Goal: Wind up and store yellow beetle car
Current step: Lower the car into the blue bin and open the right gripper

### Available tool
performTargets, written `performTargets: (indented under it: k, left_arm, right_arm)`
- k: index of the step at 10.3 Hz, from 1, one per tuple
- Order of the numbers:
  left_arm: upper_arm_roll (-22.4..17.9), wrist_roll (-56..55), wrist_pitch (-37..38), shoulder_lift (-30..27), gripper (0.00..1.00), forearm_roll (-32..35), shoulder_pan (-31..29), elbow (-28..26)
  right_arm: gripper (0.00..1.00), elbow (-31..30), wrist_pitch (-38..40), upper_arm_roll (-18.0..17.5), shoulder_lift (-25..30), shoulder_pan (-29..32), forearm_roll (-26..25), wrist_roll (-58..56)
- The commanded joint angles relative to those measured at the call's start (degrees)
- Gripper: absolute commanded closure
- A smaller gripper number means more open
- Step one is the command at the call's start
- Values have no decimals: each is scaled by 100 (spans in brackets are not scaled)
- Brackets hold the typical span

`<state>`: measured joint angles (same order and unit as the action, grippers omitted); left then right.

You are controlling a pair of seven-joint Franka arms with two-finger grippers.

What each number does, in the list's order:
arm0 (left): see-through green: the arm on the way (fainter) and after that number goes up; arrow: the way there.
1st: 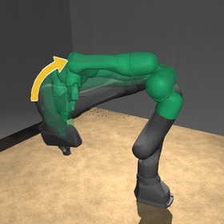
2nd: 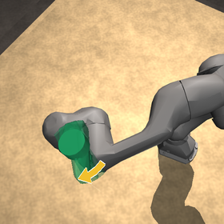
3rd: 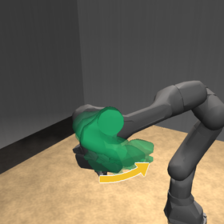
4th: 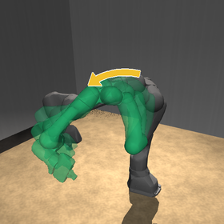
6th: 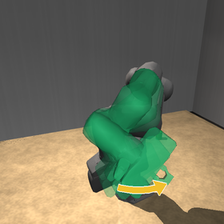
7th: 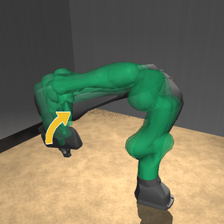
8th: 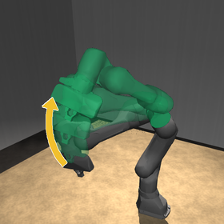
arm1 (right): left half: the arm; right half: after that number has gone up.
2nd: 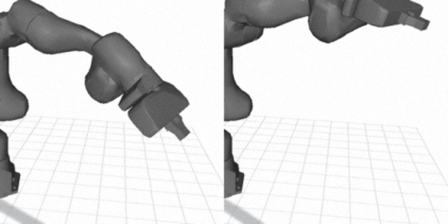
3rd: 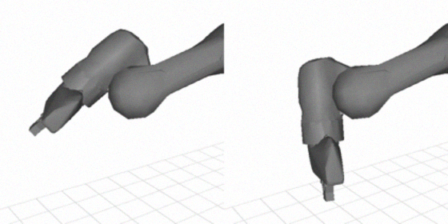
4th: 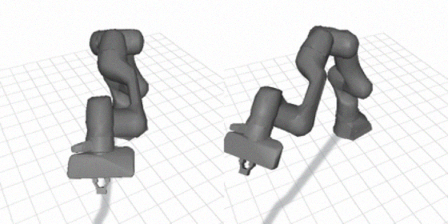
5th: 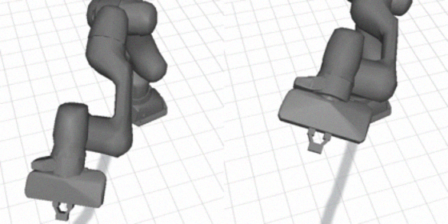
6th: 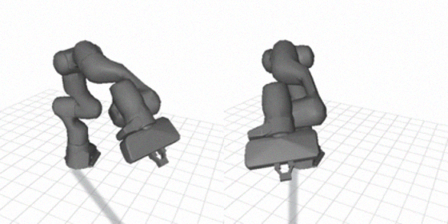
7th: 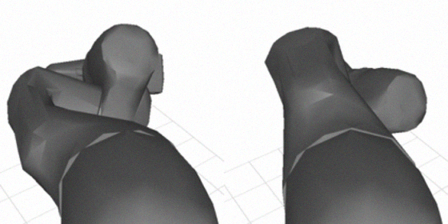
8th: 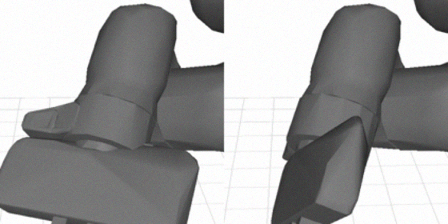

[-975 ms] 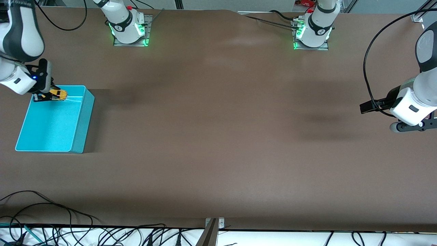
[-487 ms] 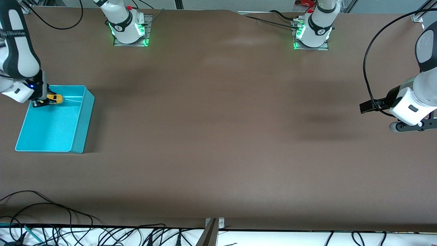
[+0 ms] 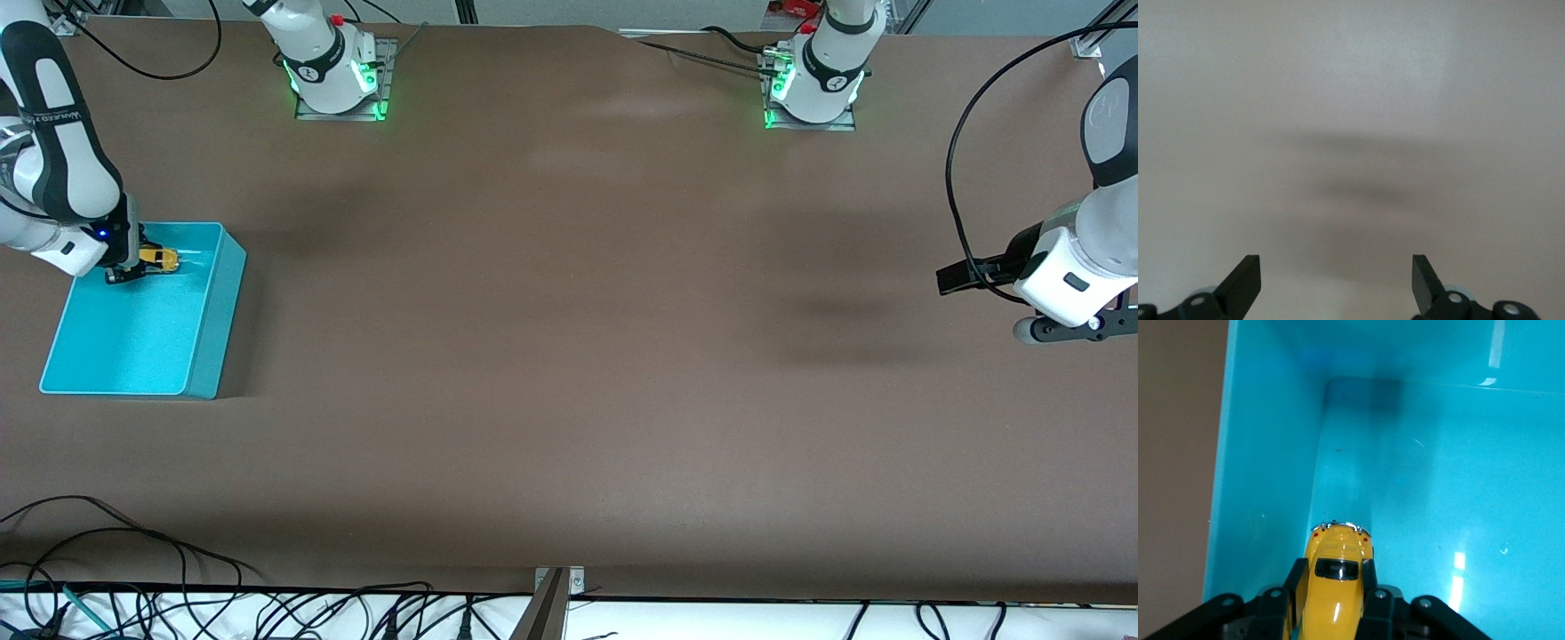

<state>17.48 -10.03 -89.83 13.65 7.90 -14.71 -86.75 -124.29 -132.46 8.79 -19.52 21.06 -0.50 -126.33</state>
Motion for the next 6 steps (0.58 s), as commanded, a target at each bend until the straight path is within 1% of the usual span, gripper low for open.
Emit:
performTargets:
  k: [1,2,3,4,6]
  left_arm:
    - [10,133,106,-38,0,-96,-24,62]
    - [10,133,106,-38,0,-96,-24,62]
    - [10,133,106,-38,0,-96,-24,62]
    - [10,142,106,-38,0,-96,-24,62]
    - [10,142,106,-38,0,-96,-24,62]
  right_arm:
    - [100,80,45,-106,-26,153,129,-137]
    - [56,106,54,-106,-35,161,260,-146]
    - [1,255,219,-97,-26,161,679,-137]
    - [0,508,638,-97,-35,153,883,-111]
    - [0,625,783,-106,53,118,903,55]
